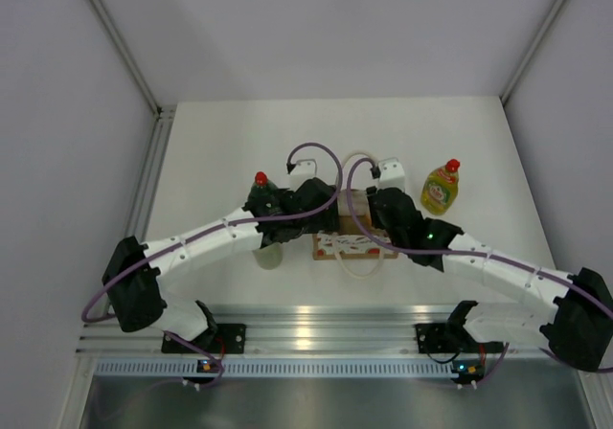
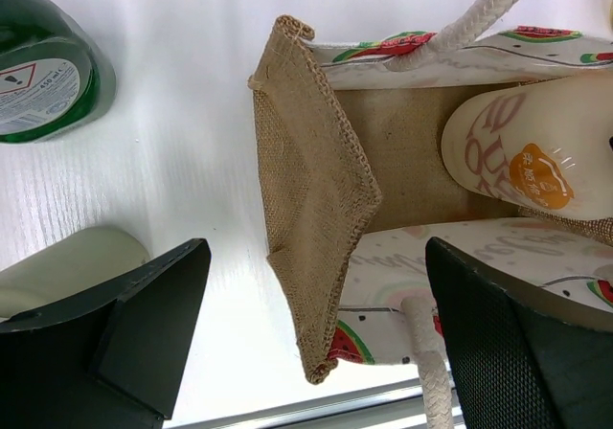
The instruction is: Take the personal care products out of the canvas bag
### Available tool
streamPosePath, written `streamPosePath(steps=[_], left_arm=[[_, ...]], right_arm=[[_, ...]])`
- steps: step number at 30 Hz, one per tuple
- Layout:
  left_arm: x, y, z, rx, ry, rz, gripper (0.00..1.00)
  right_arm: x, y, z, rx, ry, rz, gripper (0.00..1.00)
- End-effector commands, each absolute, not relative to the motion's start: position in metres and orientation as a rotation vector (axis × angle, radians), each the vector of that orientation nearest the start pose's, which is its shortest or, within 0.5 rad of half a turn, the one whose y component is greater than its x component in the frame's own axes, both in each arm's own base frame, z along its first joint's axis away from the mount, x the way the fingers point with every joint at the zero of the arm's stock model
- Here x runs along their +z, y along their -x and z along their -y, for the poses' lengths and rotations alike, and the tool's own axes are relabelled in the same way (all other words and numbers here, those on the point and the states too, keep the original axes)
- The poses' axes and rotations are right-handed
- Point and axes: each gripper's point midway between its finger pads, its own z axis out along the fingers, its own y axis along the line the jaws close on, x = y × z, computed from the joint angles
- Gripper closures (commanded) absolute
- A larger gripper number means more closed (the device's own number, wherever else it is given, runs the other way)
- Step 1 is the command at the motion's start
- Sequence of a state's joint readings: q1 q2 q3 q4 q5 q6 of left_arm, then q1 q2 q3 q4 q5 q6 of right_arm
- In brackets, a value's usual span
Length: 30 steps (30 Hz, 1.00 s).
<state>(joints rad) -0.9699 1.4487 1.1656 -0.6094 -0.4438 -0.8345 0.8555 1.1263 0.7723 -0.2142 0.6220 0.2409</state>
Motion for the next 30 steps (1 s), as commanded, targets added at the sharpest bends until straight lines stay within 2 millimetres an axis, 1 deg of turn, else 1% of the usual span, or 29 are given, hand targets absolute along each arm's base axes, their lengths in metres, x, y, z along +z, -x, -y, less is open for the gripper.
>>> streamPosePath(steps=[1, 2, 3, 5, 6, 8, 11, 12, 13, 14, 16, 17, 20, 22, 23, 26, 28, 30], left_arm=[[0.18, -0.257, 0.285, -0.373, 0.041, -2.299, 0.02], [0.179, -0.257, 0.285, -0.372, 0.04, -2.3, 0.02], [0.178, -0.257, 0.285, -0.37, 0.04, -2.301, 0.02], [0.177, -0.257, 0.285, -0.37, 0.04, -2.304, 0.02], [0.177, -0.257, 0.285, -0.369, 0.039, -2.305, 0.02], [0.177, -0.257, 0.286, -0.372, 0.038, -2.306, 0.02], [0.176, -0.256, 0.286, -0.373, 0.035, -2.309, 0.02], [0.176, -0.256, 0.286, -0.374, 0.034, -2.31, 0.02], [0.177, -0.256, 0.286, -0.375, 0.034, -2.306, 0.02], [0.178, -0.256, 0.285, -0.376, 0.034, -2.305, 0.02], [0.18, -0.256, 0.285, -0.378, 0.03, -2.302, 0.02], [0.181, -0.256, 0.285, -0.379, 0.03, -2.299, 0.02], [0.182, -0.256, 0.284, -0.376, 0.027, -2.294, 0.02], [0.182, -0.256, 0.283, -0.376, 0.027, -2.295, 0.02], [0.181, -0.256, 0.283, -0.375, 0.023, -2.296, 0.02], [0.181, -0.255, 0.283, -0.375, 0.021, -2.295, 0.02], [0.182, -0.255, 0.281, -0.372, 0.022, -2.291, 0.02], [0.184, -0.255, 0.281, -0.375, 0.023, -2.286, 0.02]], right_arm=[[0.222, -0.301, -0.191, 0.16, 0.167, -1.826, 1.0], [0.221, -0.302, -0.19, 0.165, 0.165, -1.824, 1.0], [0.215, -0.301, -0.189, 0.168, 0.174, -1.836, 1.0], [0.219, -0.302, -0.191, 0.204, 0.161, -1.805, 1.0], [0.213, -0.301, -0.19, 0.206, 0.173, -1.811, 1.0], [0.211, -0.302, -0.189, 0.21, 0.167, -1.81, 1.0], [0.197, -0.3, -0.189, 0.212, 0.179, -1.837, 1.0], [0.191, -0.298, -0.189, 0.211, 0.189, -1.852, 0.98], [0.187, -0.297, -0.189, 0.213, 0.193, -1.86, 0.92], [0.184, -0.295, -0.191, 0.227, 0.197, -1.871, 0.78], [0.176, -0.292, -0.19, 0.23, 0.205, -1.894, 0.74], [0.171, -0.289, -0.191, 0.242, 0.208, -1.906, 0.68], [0.162, -0.288, -0.19, 0.235, 0.207, -1.924, 0.6], [0.156, -0.288, -0.187, 0.213, 0.209, -1.937, 0.57], [0.154, -0.288, -0.186, 0.208, 0.21, -1.939, 0.53], [0.157, -0.288, -0.186, 0.207, 0.209, -1.933, 0.45], [0.159, -0.289, -0.187, 0.202, 0.214, -1.926, 0.46], [0.162, -0.292, -0.186, 0.186, 0.22, -1.919, 0.5]])
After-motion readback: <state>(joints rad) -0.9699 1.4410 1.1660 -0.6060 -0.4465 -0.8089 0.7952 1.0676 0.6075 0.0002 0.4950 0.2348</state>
